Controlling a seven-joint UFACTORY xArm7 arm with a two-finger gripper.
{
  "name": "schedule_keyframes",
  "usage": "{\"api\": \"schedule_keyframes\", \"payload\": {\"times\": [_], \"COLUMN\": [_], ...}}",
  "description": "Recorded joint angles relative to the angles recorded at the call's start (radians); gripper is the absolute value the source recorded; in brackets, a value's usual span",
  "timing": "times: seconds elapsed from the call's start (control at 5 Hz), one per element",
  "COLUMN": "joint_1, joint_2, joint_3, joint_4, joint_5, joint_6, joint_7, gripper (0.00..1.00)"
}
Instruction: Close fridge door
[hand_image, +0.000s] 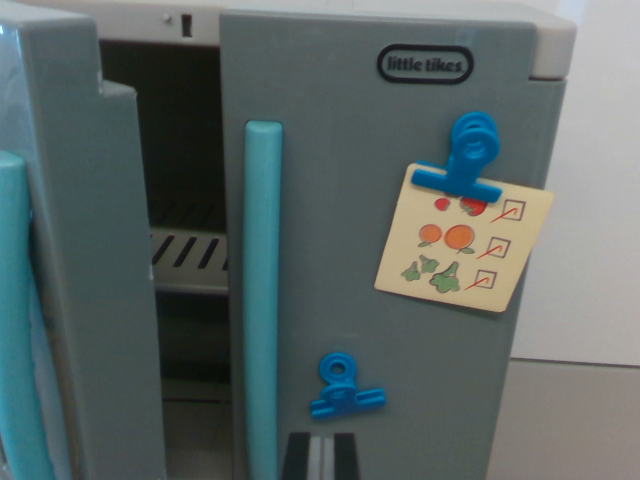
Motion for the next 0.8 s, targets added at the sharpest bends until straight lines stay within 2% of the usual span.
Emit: {"api": "schedule_keyframes", "payload": {"times": [0.2, 0.4, 0.6, 0.8], "joint_1": [0.0, 0.0, 0.0, 0.0], "joint_2": [0.017, 0.017, 0.059, 0.059], "joint_3": [0.018, 0.018, 0.046, 0.046], "joint_4": [0.0, 0.0, 0.0, 0.0], "joint_5": [0.0, 0.0, 0.0, 0.0], "joint_6": [0.0, 0.0, 0.0, 0.0], "joint_7": [0.0, 0.0, 0.0, 0.0], "gripper": [1.0, 1.0, 1.0, 1.0]}}
